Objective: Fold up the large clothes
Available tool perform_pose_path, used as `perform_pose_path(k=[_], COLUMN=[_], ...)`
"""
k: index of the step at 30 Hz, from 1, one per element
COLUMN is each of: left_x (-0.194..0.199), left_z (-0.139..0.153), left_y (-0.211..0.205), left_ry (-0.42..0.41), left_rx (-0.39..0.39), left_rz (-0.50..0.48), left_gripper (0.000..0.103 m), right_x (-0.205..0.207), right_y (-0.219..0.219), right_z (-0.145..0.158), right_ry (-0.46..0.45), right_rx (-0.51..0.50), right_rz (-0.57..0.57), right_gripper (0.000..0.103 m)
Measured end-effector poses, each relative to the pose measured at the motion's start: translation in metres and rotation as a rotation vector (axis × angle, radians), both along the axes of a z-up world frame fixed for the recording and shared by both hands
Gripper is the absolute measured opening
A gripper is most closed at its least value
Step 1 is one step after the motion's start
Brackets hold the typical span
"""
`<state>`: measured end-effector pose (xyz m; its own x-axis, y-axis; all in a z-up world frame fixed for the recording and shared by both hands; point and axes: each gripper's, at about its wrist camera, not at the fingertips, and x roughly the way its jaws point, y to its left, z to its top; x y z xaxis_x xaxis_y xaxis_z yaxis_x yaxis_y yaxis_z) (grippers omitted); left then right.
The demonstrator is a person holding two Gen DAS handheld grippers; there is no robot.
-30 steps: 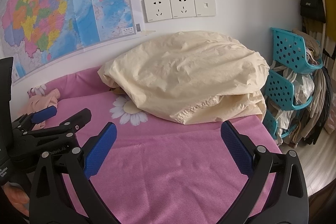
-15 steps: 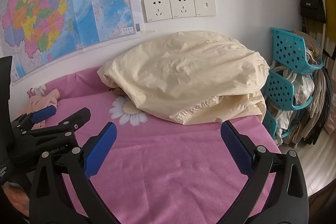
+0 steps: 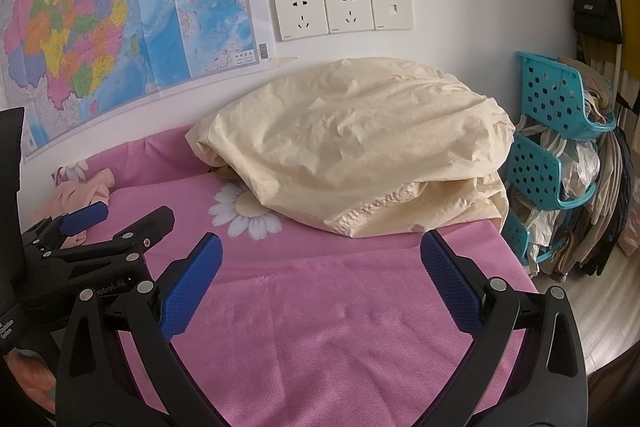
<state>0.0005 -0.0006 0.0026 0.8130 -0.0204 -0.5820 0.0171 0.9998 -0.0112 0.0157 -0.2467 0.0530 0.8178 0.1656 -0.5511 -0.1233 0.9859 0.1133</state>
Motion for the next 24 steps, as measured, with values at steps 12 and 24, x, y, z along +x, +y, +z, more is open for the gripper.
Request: perform_pose_path(k=[12,24], left_x=[0.003,0.031], left_z=[-0.004,-0.027], left_y=[-0.002,0.019], left_ry=[0.009,0.106], left_rx=[0.004,-0.024], left_rz=[0.001,0.046], left_gripper=[0.097,0.097], right_x=[0.002,0.029], right_y=[0.000,0.004], right_z=[-0.001,-0.017], right_ry=[0.003,0.034], right_rx=[0.001,-0.058], right_rz=[0.004,0.022], right_gripper=[0.098,0.098])
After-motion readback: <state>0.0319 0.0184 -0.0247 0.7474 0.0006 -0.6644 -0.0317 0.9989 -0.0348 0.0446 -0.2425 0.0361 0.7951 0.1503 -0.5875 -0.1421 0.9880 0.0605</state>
